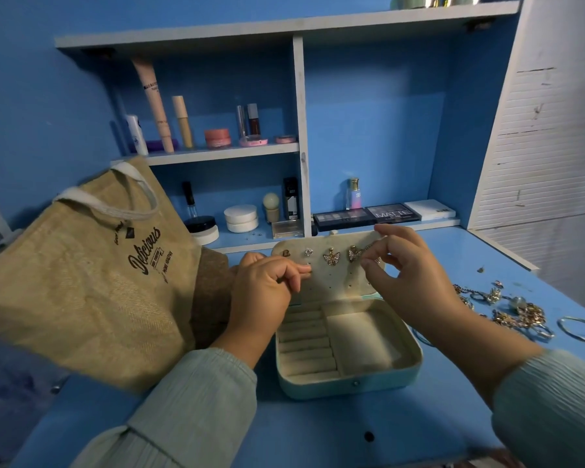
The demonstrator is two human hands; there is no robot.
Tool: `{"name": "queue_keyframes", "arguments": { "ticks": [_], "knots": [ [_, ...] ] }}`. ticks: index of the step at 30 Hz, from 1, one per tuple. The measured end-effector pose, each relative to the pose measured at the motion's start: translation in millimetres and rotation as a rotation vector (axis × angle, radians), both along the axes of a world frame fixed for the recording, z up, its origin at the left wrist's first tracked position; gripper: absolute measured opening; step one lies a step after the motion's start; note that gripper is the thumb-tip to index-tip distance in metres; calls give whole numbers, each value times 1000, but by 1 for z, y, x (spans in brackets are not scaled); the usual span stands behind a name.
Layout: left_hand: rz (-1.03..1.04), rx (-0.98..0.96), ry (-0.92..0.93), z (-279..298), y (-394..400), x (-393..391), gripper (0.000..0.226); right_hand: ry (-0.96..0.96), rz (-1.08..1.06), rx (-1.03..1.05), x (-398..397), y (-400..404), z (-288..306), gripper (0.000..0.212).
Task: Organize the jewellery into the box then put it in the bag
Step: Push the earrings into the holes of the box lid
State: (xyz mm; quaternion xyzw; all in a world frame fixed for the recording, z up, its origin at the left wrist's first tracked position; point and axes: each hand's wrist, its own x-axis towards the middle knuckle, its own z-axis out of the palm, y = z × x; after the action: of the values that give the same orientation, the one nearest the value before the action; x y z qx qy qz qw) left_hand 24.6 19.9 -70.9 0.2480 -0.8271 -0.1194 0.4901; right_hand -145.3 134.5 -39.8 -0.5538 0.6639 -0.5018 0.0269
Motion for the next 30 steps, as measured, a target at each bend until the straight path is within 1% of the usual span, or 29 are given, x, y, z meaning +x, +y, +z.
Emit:
{"name": "queue_keyframes", "arguments": {
  "ticks": [11, 13, 17, 21, 24, 26, 28, 30],
  "knots": [
    [12, 13, 10, 1, 4, -2, 61, -22, 2, -39, 3, 2, 0, 4],
    [21, -16, 13, 0, 4, -2, 58, -22, 2, -34, 4, 3, 0, 3],
    [83, -97, -10, -1, 5, -4, 41, -11, -2, -26, 4, 5, 1, 3],
    [132, -230, -50, 1, 7, -5, 32, 4, -8, -5, 6, 7, 3, 3],
    [185, -341, -74, -2, 4, -4, 35, 0, -1, 0, 7, 9, 5, 3],
    [256, -410, -97, -4, 5, -4, 27, 1, 0, 7, 8, 11, 6, 3],
    [309, -416, -81, -4, 8, -5, 19, 8, -1, 9, 8, 11, 6, 3],
    [331, -329, 9, -3, 9, -7, 30, 14, 0, 10, 8, 12, 6, 3]
  ]
}}
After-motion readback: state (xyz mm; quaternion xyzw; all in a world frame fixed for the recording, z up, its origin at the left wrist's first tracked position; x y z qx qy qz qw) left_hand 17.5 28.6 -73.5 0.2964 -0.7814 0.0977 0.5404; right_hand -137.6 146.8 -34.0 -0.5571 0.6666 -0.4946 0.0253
